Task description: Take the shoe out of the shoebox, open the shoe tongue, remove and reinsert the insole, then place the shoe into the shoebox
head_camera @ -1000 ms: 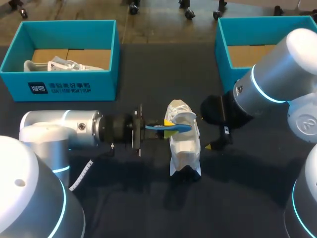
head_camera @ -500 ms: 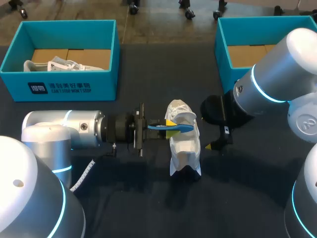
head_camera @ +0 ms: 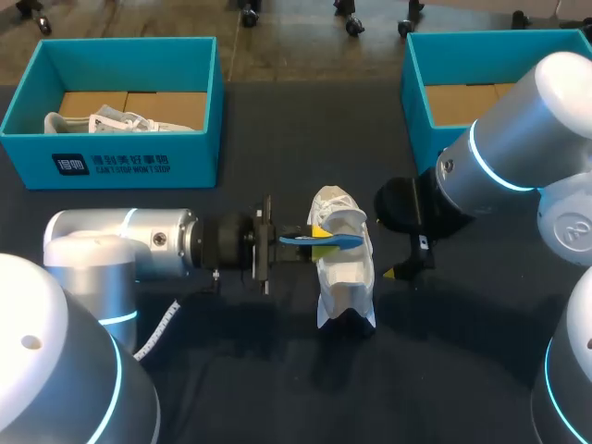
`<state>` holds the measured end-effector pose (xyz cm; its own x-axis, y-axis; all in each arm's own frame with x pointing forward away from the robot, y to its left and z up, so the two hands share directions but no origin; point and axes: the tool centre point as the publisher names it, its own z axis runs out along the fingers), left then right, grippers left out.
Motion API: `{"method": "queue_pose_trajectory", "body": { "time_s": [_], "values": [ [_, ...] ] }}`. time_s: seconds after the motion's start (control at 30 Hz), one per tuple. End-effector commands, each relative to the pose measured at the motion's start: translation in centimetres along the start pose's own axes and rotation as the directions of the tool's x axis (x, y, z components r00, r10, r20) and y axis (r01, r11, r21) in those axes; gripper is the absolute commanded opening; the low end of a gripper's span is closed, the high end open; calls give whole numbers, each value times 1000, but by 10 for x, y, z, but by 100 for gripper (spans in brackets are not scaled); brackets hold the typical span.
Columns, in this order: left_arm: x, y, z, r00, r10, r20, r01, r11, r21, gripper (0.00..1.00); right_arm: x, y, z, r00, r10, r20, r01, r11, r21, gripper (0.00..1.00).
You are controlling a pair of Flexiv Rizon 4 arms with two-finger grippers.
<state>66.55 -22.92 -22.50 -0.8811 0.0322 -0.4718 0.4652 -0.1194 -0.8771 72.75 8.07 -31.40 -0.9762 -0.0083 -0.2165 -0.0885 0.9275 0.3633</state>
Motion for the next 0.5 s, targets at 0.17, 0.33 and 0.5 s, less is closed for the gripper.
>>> {"method": "queue_pose_trajectory", "body": {
  "time_s": [0.17,0.33,0.5],
  "values": [
    [2,15,18,1000,6,-6,-6,1000,17,0,1,0,1,1000,-1,2,1,1000,-1,100],
    [7,20,21,1000,-1,-17,2,1000,26,0,1,0,1,1000,-1,2,1,1000,-1,100],
    [12,27,26,1000,-18,-25,18,1000,14,0,1,0,1,1000,-1,2,1,1000,-1,100]
  ]
}}
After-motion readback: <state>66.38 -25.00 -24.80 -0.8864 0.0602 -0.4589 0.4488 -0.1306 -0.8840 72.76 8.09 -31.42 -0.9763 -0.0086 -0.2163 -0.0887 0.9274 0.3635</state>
